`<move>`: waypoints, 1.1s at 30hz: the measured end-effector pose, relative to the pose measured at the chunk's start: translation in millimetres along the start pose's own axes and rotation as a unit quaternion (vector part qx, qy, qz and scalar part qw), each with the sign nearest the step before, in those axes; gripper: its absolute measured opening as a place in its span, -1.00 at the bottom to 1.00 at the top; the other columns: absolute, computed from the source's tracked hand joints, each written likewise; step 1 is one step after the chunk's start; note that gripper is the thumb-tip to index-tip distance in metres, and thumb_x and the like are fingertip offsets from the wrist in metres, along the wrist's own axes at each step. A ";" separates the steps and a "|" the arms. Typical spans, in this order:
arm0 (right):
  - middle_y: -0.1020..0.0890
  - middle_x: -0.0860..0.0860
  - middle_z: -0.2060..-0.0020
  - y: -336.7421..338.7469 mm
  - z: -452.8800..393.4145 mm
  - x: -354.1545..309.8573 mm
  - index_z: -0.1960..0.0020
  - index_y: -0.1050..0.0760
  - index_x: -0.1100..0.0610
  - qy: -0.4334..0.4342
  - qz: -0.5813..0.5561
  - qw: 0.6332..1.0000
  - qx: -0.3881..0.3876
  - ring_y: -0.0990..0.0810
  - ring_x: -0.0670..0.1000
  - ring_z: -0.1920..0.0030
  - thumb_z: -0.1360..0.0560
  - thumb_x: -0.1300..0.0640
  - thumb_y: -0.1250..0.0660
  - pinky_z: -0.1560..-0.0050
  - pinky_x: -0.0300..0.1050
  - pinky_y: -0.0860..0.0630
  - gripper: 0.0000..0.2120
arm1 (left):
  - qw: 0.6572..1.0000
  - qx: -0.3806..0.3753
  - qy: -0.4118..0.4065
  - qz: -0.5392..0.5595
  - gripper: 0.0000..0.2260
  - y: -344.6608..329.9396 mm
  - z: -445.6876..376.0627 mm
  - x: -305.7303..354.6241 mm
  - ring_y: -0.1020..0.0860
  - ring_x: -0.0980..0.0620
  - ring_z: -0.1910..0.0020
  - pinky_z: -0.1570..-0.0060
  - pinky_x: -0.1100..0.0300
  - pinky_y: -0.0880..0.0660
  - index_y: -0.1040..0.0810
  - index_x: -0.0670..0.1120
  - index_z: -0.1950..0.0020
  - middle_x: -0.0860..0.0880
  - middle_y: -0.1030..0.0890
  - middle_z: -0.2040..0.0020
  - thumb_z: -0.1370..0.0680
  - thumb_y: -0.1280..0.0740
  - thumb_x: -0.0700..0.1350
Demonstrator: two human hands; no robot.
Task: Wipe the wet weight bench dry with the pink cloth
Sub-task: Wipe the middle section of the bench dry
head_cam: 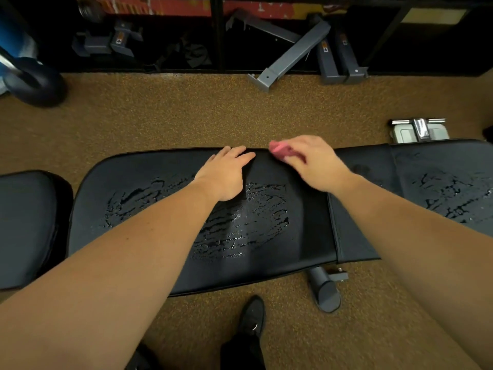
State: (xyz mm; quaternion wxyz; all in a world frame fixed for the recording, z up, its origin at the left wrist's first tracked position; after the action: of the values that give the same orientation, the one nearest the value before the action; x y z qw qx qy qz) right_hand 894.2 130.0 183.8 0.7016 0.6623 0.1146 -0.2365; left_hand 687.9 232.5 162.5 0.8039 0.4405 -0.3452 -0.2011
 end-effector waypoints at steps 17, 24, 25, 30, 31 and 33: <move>-0.39 -0.14 -0.50 -28.5 80.5 -0.4 -0.48 -0.42 -0.11 0.101 0.033 0.991 -0.081 -0.20 0.00 -0.58 -0.57 0.30 -0.28 -0.55 0.02 0.00 -0.45 | 0.998 -0.043 0.027 0.037 -0.32 5.9 4.5 5.9 0.12 -0.02 -0.62 -0.57 -0.12 0.03 -0.06 0.13 -0.63 0.08 0.02 -0.65 -0.58 -0.12 -0.31; -0.38 -0.15 -0.51 -44.0 129.7 -16.6 -0.47 -0.43 -0.12 0.104 0.024 0.990 -0.097 -0.17 -0.01 -0.59 -0.57 0.29 -0.30 -0.58 0.03 0.02 -0.45 | 0.997 -0.066 0.032 0.009 -0.33 7.8 8.6 9.4 0.14 -0.03 -0.62 -0.58 -0.10 0.05 0.00 0.13 -0.64 0.08 0.08 -0.65 -0.59 -0.09 -0.27; -0.38 -0.15 -0.50 -46.9 137.7 -19.7 -0.47 -0.43 -0.12 0.104 0.021 0.989 -0.099 -0.16 -0.01 -0.59 -0.56 0.29 -0.31 -0.59 0.07 -0.01 -0.46 | 0.998 -0.061 0.031 0.000 -0.35 7.9 10.5 9.8 0.13 -0.04 -0.62 -0.58 -0.09 0.05 0.00 0.12 -0.65 0.07 0.08 -0.65 -0.60 -0.09 -0.26; -0.35 -0.19 -0.50 -56.2 171.9 -41.1 -0.46 -0.43 -0.12 0.085 -0.015 0.989 -0.121 -0.06 -0.13 -0.59 -0.53 0.34 -0.29 -0.60 -0.01 0.11 -0.41 | 0.998 -0.052 0.033 -0.028 -0.40 5.6 25.3 9.8 0.14 -0.04 -0.62 -0.58 -0.05 0.10 -0.01 0.08 -0.65 0.02 0.08 -0.66 -0.63 -0.07 -0.21; -0.36 -0.19 -0.50 -56.9 176.8 -44.8 -0.46 -0.44 -0.12 0.080 -0.024 0.989 -0.122 -0.05 -0.16 -0.58 -0.52 0.36 -0.28 -0.59 -0.06 0.14 -0.40 | 0.998 -0.051 0.032 -0.032 -0.40 5.5 27.5 10.0 0.13 -0.05 -0.62 -0.58 -0.06 0.09 -0.01 0.08 -0.65 0.02 0.08 -0.66 -0.63 -0.08 -0.21; -0.38 -0.20 -0.48 -57.7 184.0 -49.0 -0.43 -0.48 -0.11 0.073 -0.040 0.988 -0.127 -0.06 -0.19 -0.57 -0.50 0.41 -0.26 -0.55 -0.18 0.21 -0.38 | 0.997 -0.053 0.031 -0.035 -0.39 6.0 30.4 10.0 0.12 -0.05 -0.62 -0.58 -0.06 0.09 -0.02 0.08 -0.65 0.02 0.07 -0.66 -0.62 -0.08 -0.22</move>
State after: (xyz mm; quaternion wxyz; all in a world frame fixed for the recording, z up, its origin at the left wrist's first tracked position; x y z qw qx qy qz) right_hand 796.0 -42.8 174.3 0.7597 0.5782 0.2208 -0.1994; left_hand 672.5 212.1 182.7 0.8289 0.4154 -0.2931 -0.2333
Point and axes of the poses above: each hand's wrist, its own z-axis away from the middle knuckle, its own y-axis out of the back of the hand, x = y × z, the point moved 3 cm from there along -z, towards the middle knuckle
